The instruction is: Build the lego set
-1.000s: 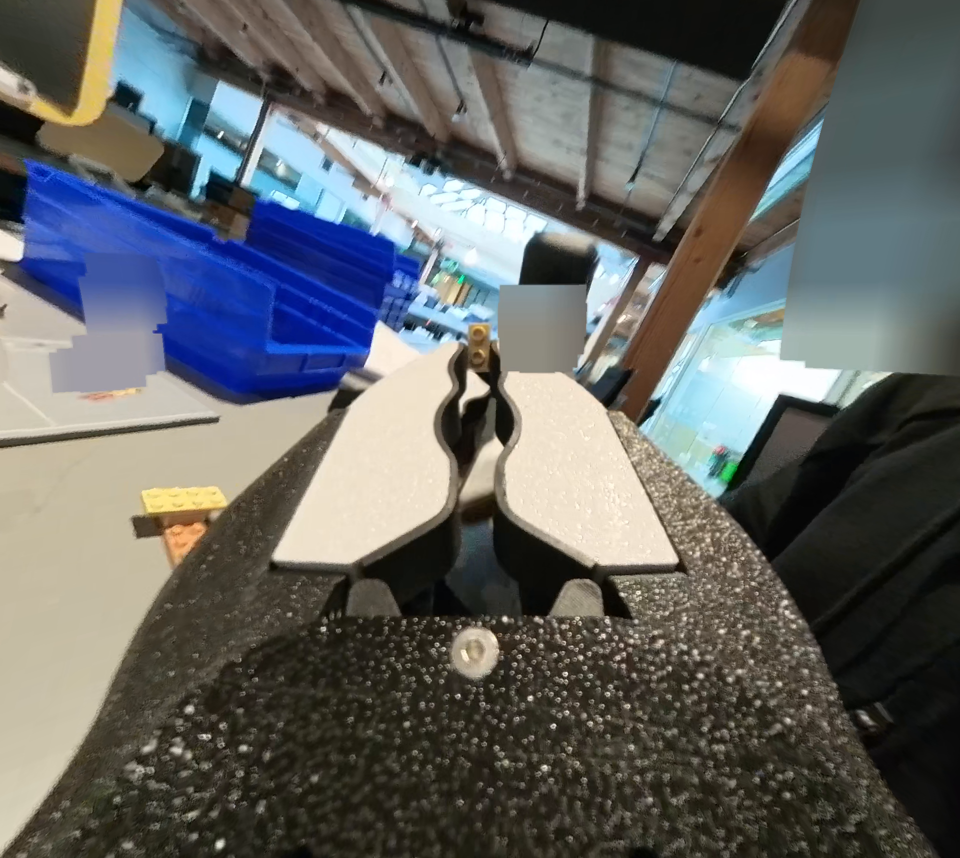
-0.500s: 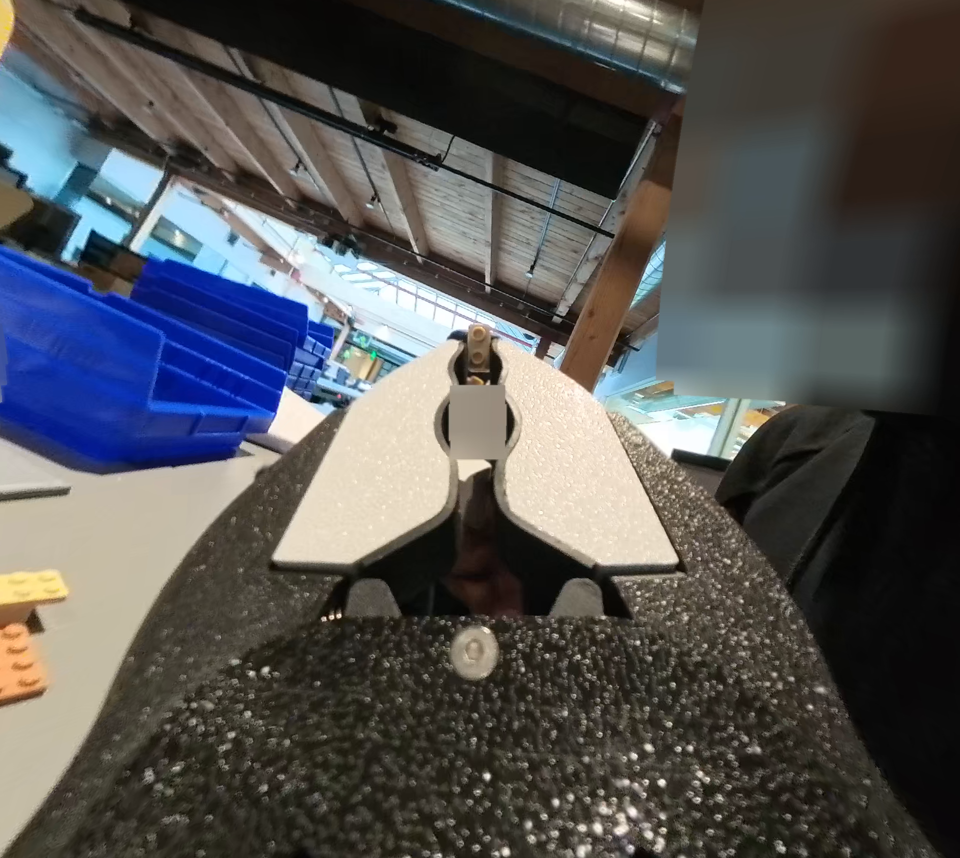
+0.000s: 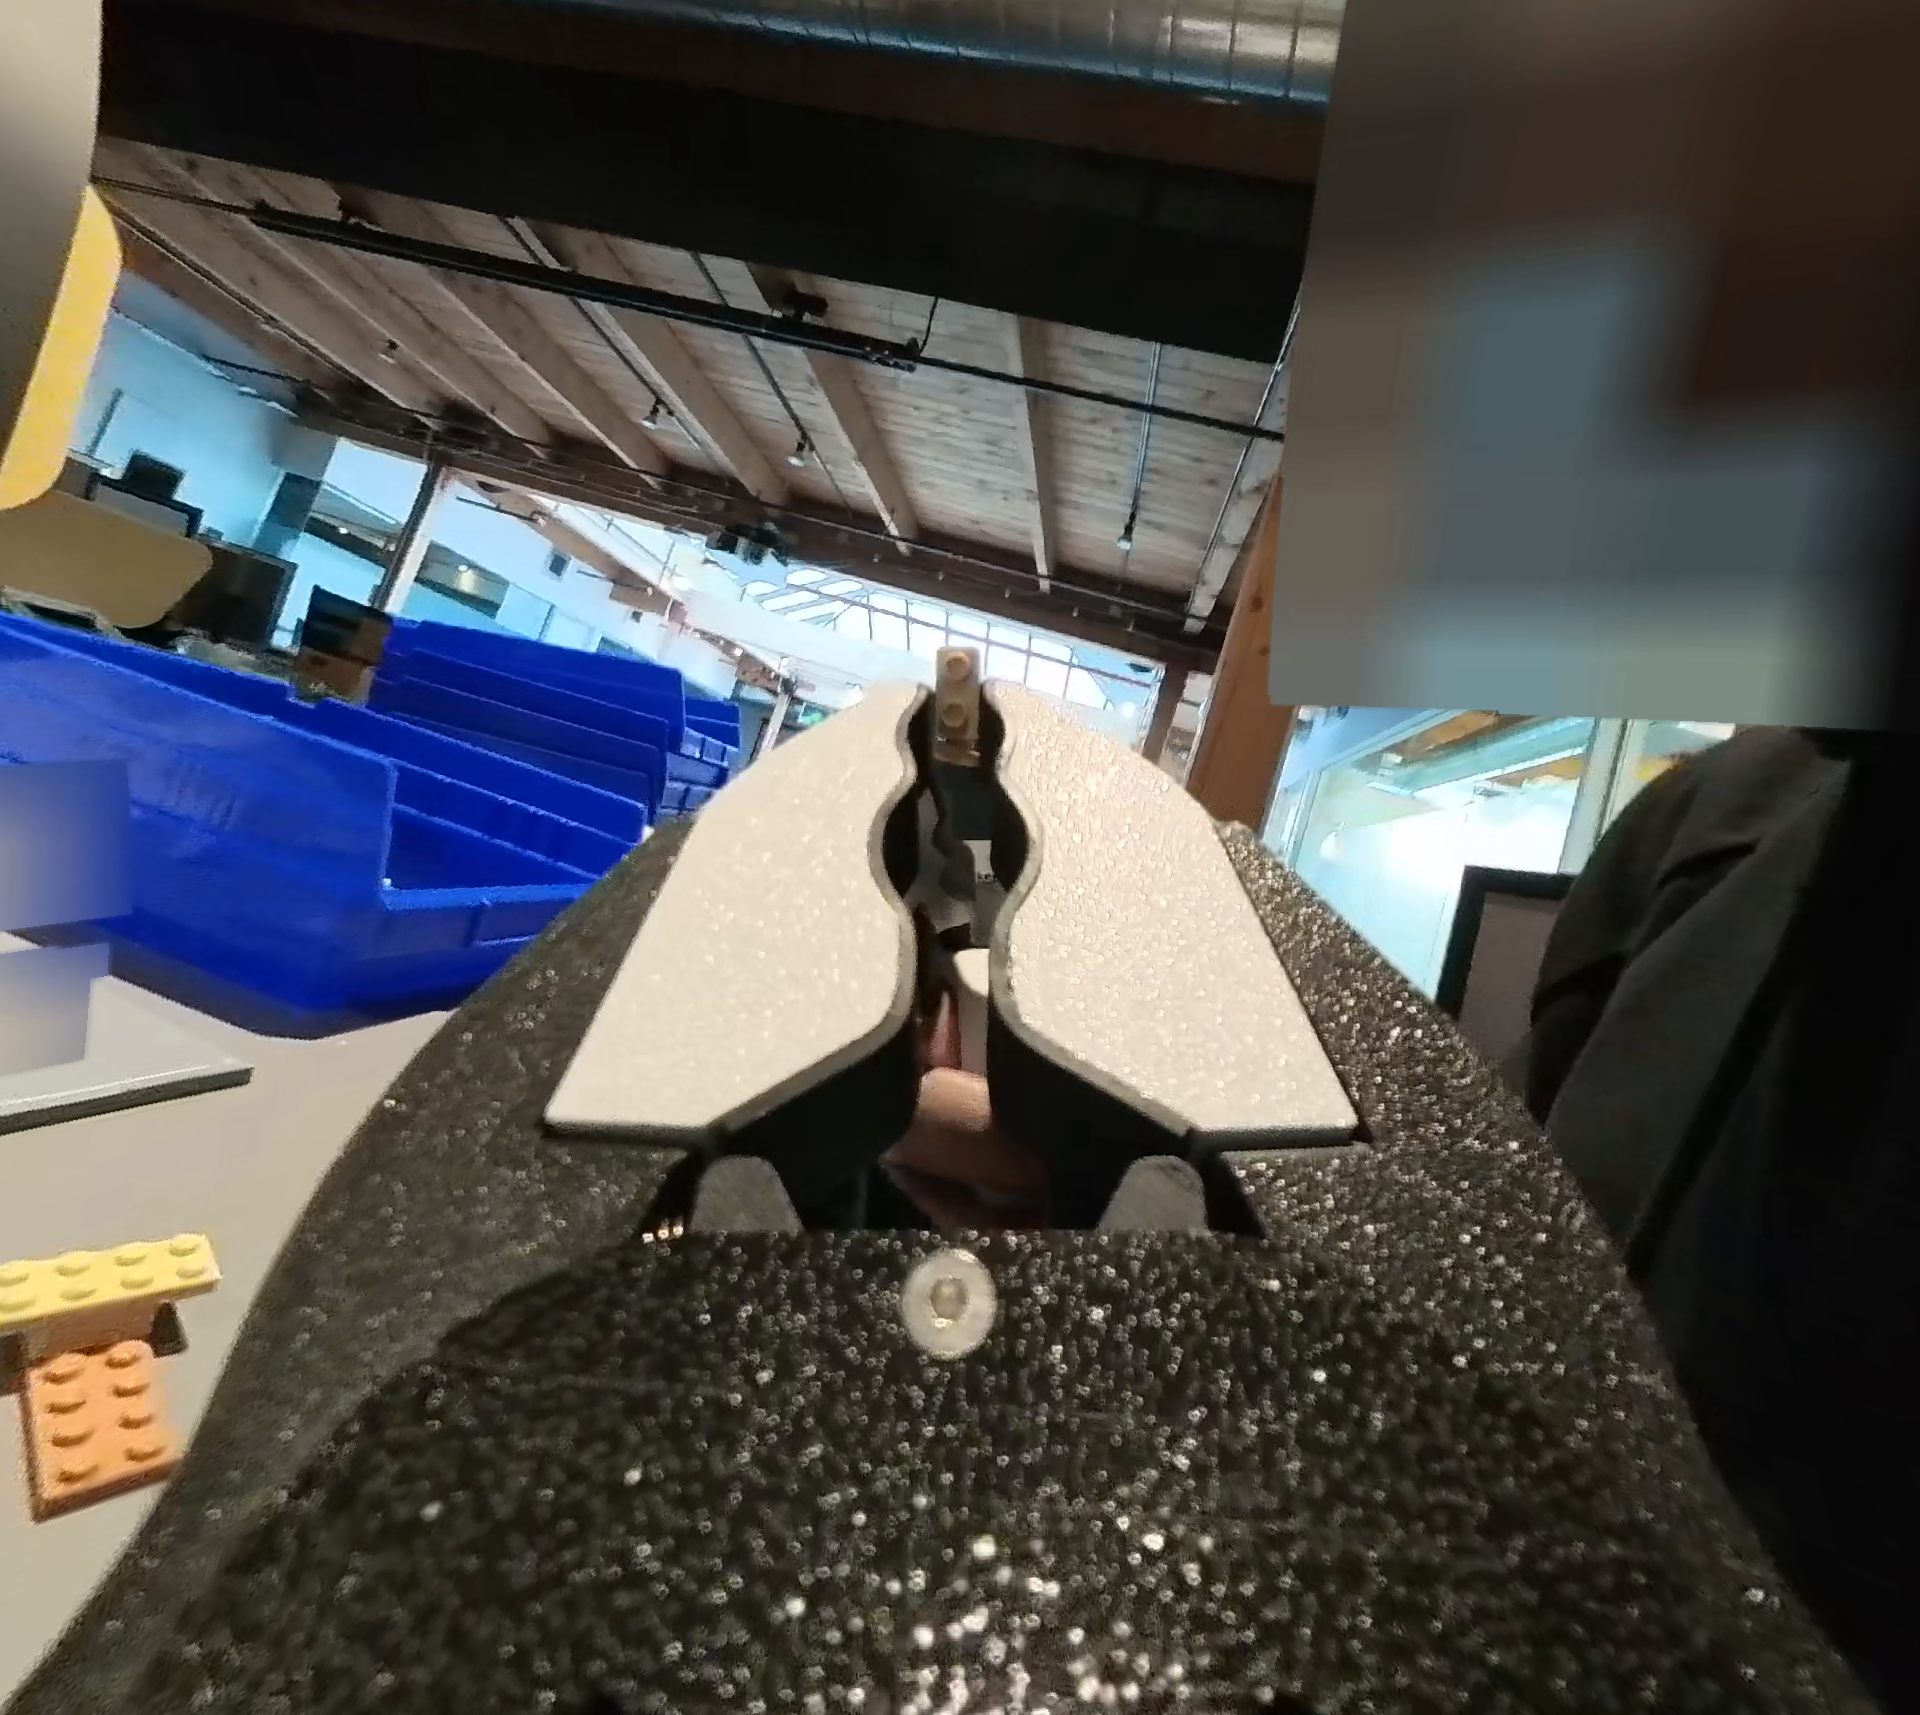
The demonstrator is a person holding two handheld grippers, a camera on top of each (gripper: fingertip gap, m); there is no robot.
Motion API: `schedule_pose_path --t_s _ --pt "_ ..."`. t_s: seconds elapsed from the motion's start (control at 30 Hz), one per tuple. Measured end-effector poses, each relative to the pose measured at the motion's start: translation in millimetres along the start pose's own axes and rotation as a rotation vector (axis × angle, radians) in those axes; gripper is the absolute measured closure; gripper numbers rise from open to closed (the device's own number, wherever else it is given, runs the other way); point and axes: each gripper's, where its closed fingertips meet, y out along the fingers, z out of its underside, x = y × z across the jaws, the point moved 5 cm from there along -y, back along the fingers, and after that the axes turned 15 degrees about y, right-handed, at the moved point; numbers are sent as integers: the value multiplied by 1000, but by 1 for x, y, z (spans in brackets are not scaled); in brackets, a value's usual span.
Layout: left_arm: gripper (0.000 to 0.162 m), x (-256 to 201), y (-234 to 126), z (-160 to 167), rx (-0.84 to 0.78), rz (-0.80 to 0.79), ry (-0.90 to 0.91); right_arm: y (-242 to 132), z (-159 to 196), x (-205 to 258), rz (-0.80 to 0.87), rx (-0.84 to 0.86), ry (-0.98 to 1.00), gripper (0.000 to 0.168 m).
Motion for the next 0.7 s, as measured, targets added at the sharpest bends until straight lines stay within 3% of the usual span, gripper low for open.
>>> schedule_pose_path --t_s 0.7 --pt "155 -20 46 -20 225 114 83 -19 -30 29 -104 -127 -75 152"
